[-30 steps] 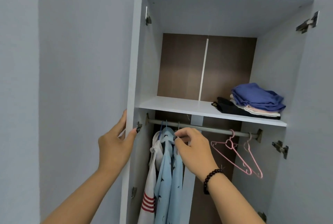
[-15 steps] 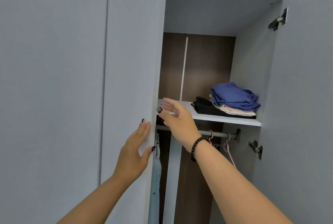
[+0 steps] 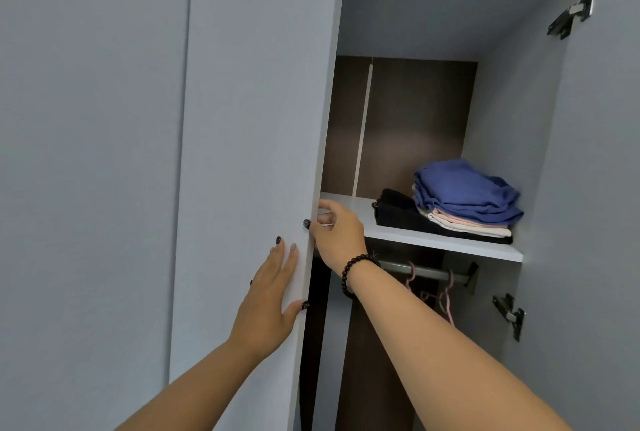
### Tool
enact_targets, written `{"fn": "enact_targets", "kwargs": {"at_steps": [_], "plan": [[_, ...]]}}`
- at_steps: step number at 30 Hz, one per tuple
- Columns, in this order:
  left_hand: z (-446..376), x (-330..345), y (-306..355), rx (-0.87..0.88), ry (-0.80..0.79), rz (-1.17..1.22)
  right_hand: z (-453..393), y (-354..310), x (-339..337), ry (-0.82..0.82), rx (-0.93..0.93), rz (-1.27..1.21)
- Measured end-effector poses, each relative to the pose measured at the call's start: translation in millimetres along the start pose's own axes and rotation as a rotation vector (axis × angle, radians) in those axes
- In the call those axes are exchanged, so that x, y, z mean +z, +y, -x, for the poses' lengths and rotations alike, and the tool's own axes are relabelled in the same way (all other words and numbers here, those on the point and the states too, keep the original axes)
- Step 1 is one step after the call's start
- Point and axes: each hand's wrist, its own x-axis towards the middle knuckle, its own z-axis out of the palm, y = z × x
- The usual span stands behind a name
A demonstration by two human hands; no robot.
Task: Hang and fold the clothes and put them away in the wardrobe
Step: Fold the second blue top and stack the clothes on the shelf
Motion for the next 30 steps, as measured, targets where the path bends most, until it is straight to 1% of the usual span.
{"fn": "enact_targets", "kwargs": {"at_steps": [3, 8, 11, 20, 25, 30], "plan": [[-12, 18, -6, 0.005, -0.007, -0.093, -14, 12, -7, 0.0, 0.006, 0.005], [-31, 51, -15, 0.05, 0.043, -0.192, -40, 33, -14, 0.007, 0.055, -0.004], [-40, 68, -21, 0.075, 0.055, -0.262, -52, 44, -17, 0.02, 0.046, 0.028], [-67, 106, -30, 0.107, 0.145, -0.307, -81, 69, -19, 0.073, 0.002, 0.073], [-78, 119, -34, 0.102, 0.168, -0.319, -94, 81, -21, 0.064, 0.019, 0.017], [-85, 126, -38, 0.108, 0.166, -0.355, -104, 86, -20, 0.074, 0.019, 0.017]]}}
